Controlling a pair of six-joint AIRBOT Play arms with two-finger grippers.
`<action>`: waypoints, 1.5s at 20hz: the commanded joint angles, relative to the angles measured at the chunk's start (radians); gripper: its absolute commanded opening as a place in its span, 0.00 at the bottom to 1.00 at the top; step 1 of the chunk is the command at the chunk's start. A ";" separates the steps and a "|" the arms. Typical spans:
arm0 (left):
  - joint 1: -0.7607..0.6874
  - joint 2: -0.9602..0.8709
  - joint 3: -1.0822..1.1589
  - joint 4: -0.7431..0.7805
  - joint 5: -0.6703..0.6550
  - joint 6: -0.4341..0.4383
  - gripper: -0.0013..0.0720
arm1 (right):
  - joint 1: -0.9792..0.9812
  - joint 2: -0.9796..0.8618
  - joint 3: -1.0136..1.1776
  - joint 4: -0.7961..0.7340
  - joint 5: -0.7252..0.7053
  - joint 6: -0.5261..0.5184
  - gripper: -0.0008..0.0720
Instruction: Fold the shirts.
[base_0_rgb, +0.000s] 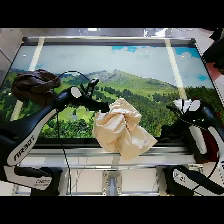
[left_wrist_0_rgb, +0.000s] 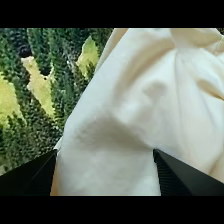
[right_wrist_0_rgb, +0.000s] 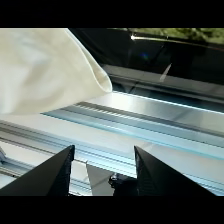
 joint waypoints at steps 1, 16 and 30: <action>0.000 -0.021 0.029 -0.007 -0.008 0.010 0.97 | 0.000 -0.001 -0.093 0.066 -0.051 0.004 0.61; 0.000 -0.072 0.028 -0.030 -0.046 0.010 0.97 | 0.000 -0.100 -0.132 0.154 -0.211 0.004 0.61; -0.003 -0.105 0.027 -0.055 -0.058 0.006 0.04 | 0.000 -0.123 -0.128 0.274 -0.280 -0.109 0.03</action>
